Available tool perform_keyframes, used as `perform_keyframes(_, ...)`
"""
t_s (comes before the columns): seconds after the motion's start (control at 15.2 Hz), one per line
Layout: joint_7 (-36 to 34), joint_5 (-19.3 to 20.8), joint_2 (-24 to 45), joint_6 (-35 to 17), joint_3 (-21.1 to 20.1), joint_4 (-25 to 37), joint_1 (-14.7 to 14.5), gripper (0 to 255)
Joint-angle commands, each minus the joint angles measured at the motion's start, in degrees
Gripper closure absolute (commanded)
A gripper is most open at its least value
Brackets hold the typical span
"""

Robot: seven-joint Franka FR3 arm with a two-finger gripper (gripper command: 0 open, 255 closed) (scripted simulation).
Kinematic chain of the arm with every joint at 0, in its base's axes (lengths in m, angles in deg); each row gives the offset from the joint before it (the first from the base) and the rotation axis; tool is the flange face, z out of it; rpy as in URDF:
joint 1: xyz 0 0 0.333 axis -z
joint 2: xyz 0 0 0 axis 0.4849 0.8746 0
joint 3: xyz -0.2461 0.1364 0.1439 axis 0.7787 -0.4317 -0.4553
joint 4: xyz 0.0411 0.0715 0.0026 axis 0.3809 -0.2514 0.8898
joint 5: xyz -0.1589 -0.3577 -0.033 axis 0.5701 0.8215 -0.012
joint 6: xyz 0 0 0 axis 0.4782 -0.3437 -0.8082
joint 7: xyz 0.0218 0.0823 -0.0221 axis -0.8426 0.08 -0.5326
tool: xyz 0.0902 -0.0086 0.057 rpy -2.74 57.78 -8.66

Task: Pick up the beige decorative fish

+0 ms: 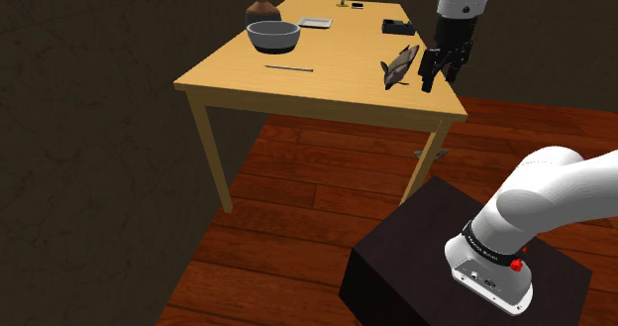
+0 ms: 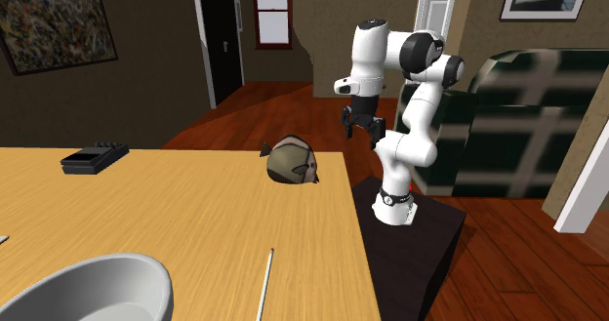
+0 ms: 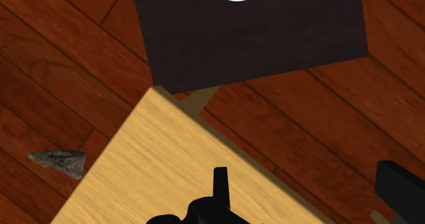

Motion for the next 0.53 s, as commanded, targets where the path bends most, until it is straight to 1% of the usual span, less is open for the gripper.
perform_keyframes(0.0, 0.0, 0.0, 0.0, 0.0, 0.0, 0.0, 0.0, 0)
perform_keyframes(0.46, -5.5, 2.5, 14.7, -5.1, -1.8, 11.4, 2.2, 0)
